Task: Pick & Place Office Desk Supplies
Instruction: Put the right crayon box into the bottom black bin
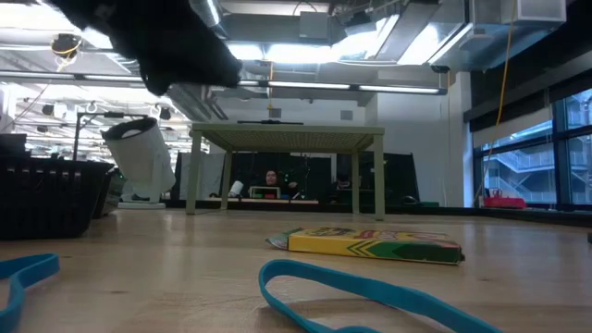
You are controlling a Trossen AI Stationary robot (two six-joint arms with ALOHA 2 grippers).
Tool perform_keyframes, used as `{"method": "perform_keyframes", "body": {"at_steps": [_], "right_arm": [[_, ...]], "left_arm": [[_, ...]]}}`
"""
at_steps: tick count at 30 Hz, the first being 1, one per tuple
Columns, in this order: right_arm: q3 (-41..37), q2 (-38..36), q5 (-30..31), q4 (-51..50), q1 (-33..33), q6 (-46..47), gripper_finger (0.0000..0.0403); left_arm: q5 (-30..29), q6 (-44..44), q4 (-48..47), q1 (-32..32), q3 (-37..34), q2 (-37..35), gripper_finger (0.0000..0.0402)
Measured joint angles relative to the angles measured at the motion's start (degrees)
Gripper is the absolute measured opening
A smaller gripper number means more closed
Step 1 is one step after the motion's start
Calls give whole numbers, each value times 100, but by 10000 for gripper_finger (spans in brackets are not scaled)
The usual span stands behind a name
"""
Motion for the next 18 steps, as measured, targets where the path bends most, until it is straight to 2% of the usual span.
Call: {"method": "perform_keyframes", "body": {"at_steps": [9,12,18], "right_arm": [[0,0,2,0,1,-2,199],[0,0,2,0,0,-1,199],[0,0,20,8,0,-1,199]], "left_arm": [[61,-261,437,-32,-2,504,104],[343,-282,578,-91,-2,555,105],[422,242,1004,-318,-2,689,120]]}}
